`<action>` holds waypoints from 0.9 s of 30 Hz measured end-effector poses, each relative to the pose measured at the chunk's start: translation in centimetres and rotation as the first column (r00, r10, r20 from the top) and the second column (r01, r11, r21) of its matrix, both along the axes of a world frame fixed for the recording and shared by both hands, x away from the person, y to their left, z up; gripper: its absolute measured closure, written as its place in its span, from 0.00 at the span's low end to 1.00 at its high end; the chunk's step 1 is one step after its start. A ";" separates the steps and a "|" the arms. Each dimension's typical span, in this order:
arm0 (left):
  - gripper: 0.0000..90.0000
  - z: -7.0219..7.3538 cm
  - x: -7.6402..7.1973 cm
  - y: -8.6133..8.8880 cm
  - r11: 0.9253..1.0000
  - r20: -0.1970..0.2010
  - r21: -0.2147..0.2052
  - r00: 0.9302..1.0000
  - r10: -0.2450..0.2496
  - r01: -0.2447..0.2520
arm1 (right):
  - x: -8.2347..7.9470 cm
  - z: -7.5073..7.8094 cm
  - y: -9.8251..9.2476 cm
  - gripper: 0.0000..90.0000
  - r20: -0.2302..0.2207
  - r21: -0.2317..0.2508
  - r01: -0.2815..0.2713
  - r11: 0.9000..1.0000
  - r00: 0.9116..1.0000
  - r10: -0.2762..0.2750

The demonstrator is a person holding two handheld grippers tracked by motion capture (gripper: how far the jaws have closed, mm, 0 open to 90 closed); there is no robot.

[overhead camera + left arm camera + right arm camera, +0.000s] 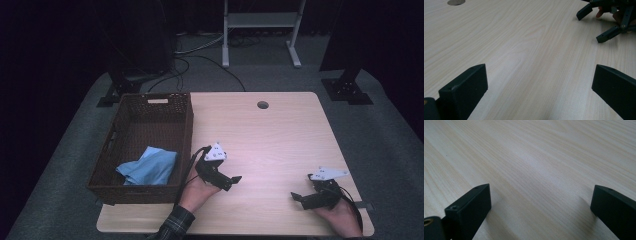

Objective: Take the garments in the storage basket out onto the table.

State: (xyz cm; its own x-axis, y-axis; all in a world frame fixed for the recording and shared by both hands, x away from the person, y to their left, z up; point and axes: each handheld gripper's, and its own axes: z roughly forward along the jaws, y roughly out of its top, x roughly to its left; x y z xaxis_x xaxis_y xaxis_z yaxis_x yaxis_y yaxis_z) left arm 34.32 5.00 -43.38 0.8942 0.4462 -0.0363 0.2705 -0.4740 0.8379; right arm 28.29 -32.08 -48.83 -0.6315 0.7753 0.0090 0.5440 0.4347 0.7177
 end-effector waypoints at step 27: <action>0.00 1.1 0.2 -0.2 1.000 0.012 0.007 1.000 0.011 -0.011 | 0.0 0.0 0.0 0.02 -0.001 0.001 -0.003 1.000 1.000 0.003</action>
State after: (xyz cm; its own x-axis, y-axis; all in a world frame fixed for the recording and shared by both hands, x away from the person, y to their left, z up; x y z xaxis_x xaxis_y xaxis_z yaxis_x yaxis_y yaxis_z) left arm 34.51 4.80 -42.32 0.8898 0.4559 -0.0221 0.2655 -0.4775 0.8376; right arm 28.27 -32.06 -48.83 -0.6338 0.7734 0.0100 0.5431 0.4358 0.7177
